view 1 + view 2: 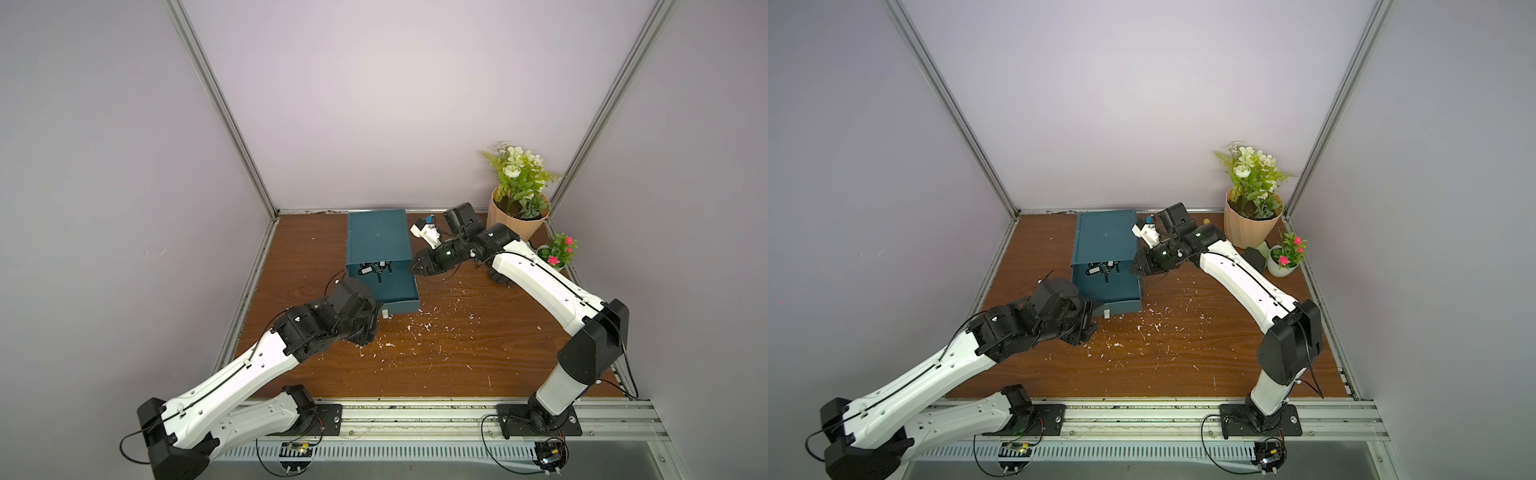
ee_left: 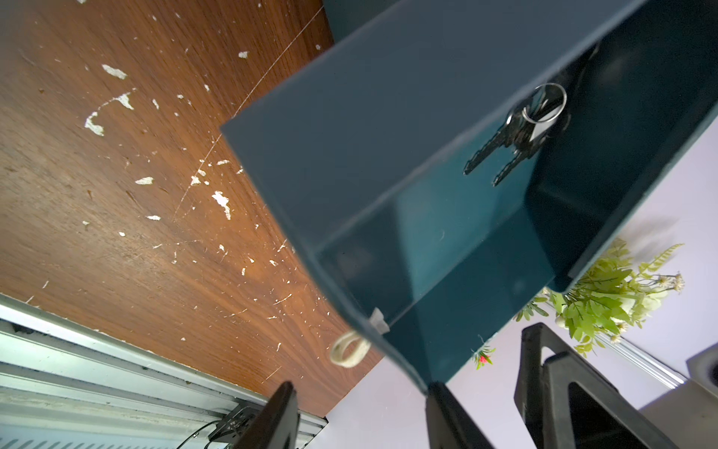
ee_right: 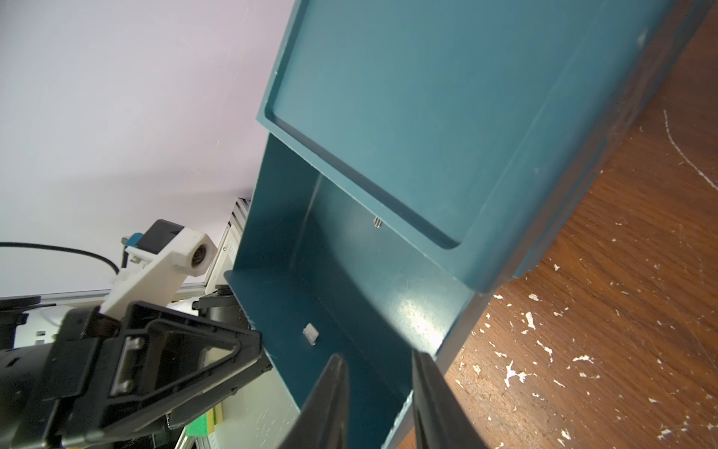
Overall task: Take the keys out of the drawer
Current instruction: Open the drawer in the storage box.
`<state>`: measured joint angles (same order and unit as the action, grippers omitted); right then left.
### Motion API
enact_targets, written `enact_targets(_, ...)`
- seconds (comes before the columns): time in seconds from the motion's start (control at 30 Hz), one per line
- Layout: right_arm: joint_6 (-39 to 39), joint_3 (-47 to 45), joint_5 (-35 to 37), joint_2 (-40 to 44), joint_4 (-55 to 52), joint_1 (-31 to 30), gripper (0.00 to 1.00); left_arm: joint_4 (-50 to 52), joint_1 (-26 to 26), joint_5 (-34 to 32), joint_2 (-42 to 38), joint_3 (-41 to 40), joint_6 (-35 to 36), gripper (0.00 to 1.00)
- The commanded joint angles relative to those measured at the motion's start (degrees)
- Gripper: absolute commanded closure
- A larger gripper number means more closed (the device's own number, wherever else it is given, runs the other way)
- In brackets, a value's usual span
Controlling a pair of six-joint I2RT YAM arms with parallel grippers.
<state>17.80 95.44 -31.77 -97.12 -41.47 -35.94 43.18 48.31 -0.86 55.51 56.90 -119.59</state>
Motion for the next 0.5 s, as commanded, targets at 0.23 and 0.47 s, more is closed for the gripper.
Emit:
enact_targets(0.23,-0.4,1.6,0.1,2.2,-0.5,-0.4,0.66,7.8,2.1,2.2,-1.5,1.3,-0.7,0.45)
enact_targets(0.47,0.1,2.2,-0.3,1.4,-0.4,-0.4,0.66,7.8,2.2,2.1,-1.8,1.5,-0.6,0.46)
